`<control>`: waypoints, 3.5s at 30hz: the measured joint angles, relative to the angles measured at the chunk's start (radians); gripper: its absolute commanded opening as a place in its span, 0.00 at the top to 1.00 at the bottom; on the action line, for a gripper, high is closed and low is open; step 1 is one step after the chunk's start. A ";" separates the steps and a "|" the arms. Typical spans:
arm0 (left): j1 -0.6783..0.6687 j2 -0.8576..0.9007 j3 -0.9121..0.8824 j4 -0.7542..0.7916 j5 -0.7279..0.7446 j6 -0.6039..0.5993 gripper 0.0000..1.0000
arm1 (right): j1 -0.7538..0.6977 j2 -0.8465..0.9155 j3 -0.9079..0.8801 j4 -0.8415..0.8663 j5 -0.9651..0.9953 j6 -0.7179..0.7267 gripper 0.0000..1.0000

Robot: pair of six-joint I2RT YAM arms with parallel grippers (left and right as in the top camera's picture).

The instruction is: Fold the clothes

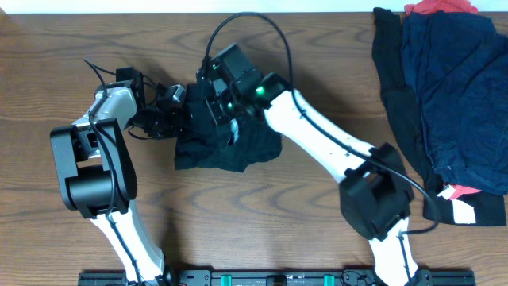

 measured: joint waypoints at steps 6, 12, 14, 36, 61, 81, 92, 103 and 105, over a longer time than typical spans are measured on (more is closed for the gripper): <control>0.000 0.000 0.000 0.000 0.000 -0.003 0.94 | 0.007 0.015 0.000 0.024 0.011 0.026 0.27; 0.014 0.000 0.000 -0.032 0.000 -0.012 0.94 | 0.003 0.015 0.000 0.029 -0.008 0.038 0.28; 0.032 0.000 0.002 -0.063 -0.001 -0.015 0.94 | 0.002 0.015 0.000 0.029 -0.013 0.039 0.30; 0.161 -0.420 0.024 -0.175 -0.012 -0.050 0.02 | -0.181 -0.105 0.005 -0.219 -0.029 0.004 0.25; -0.088 -0.179 0.025 -0.159 -0.367 0.046 0.02 | -0.451 -0.105 0.005 -0.343 -0.036 -0.138 0.32; -0.157 -0.086 0.025 -0.073 -0.328 -0.116 0.58 | -0.497 -0.105 0.005 -0.362 -0.040 -0.153 0.52; -0.163 -0.086 0.024 0.017 -0.311 -0.263 0.94 | -0.551 -0.105 0.005 -0.417 -0.042 -0.153 0.62; -0.143 -0.086 0.024 0.353 -0.366 -0.639 0.94 | -0.561 -0.105 0.005 -0.436 -0.047 -0.153 0.62; -0.125 -0.085 0.024 0.384 -0.409 -0.712 0.94 | -0.561 -0.105 0.005 -0.436 -0.048 -0.153 0.62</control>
